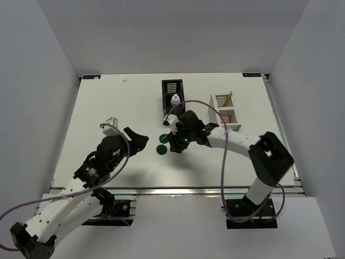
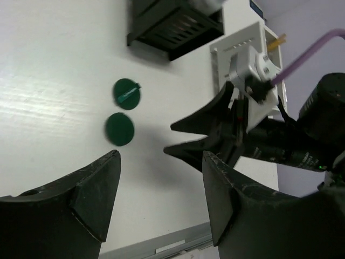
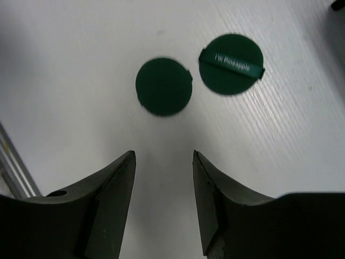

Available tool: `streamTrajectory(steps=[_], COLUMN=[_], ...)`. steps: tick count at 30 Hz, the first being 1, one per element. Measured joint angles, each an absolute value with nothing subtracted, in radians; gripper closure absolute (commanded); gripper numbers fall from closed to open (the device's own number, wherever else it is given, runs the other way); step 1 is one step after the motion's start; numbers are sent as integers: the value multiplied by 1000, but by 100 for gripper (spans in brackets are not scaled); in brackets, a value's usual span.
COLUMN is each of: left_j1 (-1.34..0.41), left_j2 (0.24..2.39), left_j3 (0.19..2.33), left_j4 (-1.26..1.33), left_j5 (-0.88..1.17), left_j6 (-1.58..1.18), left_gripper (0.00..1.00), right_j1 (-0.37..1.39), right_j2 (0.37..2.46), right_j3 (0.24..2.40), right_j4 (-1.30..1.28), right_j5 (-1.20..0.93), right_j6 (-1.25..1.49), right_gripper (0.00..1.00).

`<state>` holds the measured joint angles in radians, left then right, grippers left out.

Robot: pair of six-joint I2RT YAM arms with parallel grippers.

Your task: Organize the makeup

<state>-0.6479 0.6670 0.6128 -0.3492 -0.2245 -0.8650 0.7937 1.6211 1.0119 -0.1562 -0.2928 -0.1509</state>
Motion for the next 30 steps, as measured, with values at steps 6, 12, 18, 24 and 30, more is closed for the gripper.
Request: streamTrajectory(steps=[6, 12, 18, 24, 30], left_j1=[-648, -648, -648, -648, -648], left_j2=[431, 378, 387, 406, 423], left_j3=[548, 548, 548, 548, 548], left_j4=[-508, -593, -621, -622, -619], left_j5=[-329, -383, -390, -393, -393], left_j6=[-981, -1021, -1030, -1029, -1029], left_gripper=[28, 28, 28, 27, 27], right_j1=[868, 892, 892, 892, 892], right_j2=[1811, 1877, 1937, 1973, 1983], right_j3=[1171, 1215, 1241, 1265, 1270], right_j4=[-137, -123, -120, -116, -113], right_j5=[-201, -151, -113, -100, -107], right_j6=[-36, 28, 52, 58, 68], right_gripper=[47, 47, 48, 56, 80])
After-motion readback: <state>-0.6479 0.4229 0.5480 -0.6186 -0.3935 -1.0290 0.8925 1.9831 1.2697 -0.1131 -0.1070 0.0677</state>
